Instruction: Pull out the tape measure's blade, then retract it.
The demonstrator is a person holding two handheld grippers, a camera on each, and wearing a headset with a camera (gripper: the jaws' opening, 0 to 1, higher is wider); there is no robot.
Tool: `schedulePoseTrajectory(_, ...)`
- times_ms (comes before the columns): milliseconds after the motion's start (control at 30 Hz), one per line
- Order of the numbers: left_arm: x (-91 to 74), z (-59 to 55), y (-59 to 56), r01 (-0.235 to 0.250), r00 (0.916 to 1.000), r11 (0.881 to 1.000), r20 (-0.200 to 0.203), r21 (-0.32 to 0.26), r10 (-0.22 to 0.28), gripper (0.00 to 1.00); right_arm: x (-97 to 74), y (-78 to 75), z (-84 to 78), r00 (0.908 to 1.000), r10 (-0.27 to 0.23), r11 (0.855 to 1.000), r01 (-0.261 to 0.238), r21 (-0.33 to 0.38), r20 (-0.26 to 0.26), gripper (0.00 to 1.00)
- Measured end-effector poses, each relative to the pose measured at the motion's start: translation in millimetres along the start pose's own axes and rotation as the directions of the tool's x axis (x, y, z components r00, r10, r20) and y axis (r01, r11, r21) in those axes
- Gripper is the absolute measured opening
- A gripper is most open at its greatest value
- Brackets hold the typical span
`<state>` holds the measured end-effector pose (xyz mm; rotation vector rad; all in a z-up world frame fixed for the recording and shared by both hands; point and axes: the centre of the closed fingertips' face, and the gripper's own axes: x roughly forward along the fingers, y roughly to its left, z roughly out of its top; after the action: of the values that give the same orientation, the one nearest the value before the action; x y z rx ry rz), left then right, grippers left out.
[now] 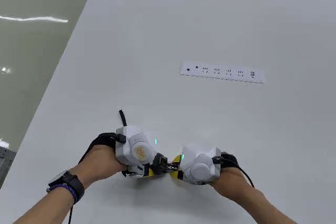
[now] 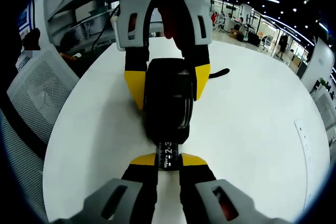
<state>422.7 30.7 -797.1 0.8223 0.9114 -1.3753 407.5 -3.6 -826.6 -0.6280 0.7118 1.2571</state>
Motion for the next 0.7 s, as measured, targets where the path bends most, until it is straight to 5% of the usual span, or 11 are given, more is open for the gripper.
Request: schedulePoseTrajectory(700, 1.6, 1.3, -0.7, -0.006, 0.9999, 1.0, -0.016, -0.007, 0.005, 0.36, -8.9, -0.1, -8.8, 0.9998, -0.001, 1.0, 0.001, 0.0, -0.018, 0.13)
